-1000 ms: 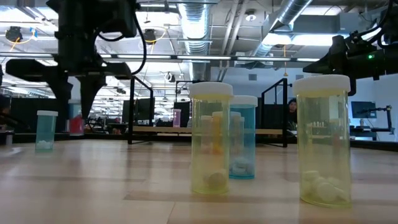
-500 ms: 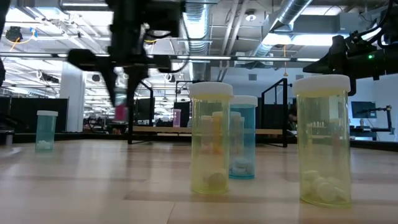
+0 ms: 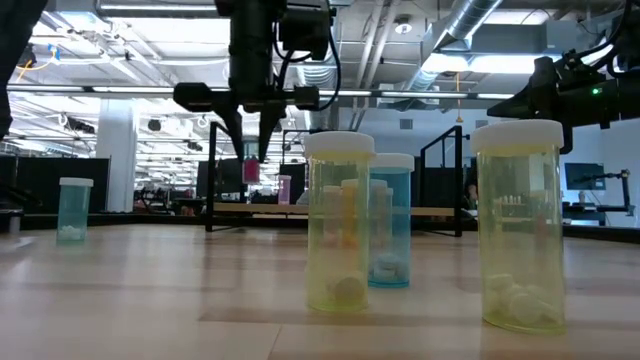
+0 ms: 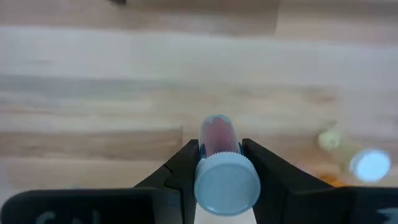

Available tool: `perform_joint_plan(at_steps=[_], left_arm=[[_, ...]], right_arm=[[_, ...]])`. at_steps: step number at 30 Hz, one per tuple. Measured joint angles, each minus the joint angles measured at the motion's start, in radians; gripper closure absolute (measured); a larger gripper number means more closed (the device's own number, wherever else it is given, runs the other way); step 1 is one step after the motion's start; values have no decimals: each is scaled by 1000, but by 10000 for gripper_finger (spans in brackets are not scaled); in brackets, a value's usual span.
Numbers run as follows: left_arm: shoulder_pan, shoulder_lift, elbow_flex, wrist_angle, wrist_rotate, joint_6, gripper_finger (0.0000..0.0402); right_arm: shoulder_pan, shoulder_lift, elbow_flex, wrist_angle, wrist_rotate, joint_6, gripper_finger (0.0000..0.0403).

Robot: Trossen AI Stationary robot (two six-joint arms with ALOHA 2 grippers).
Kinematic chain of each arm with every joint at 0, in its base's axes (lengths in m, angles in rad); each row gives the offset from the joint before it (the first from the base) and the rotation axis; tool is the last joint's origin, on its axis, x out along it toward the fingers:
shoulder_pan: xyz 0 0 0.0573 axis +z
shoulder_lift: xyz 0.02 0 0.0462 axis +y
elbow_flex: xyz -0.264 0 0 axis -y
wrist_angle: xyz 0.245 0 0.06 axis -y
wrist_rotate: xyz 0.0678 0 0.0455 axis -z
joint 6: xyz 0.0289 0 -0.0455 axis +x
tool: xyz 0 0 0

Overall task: Pick and place medicine bottles onto shelf by color
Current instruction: Put the blue pill bottle on the shelf

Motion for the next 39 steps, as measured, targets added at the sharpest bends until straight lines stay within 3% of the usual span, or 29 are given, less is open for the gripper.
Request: perform_joint_plan(at_steps=[6,24,32,39], left_arm=[[57,0,8,17,25,-69,307],[131,0,8,108,78,-950,307],[151,0,8,132,36,-1091,307],[170,0,8,130,35,-1086,307]], right_arm=[[0,0,0,0,0,0,154],[0,0,0,0,0,0,154],[0,0,0,0,0,0,154],[0,0,0,0,0,0,154]])
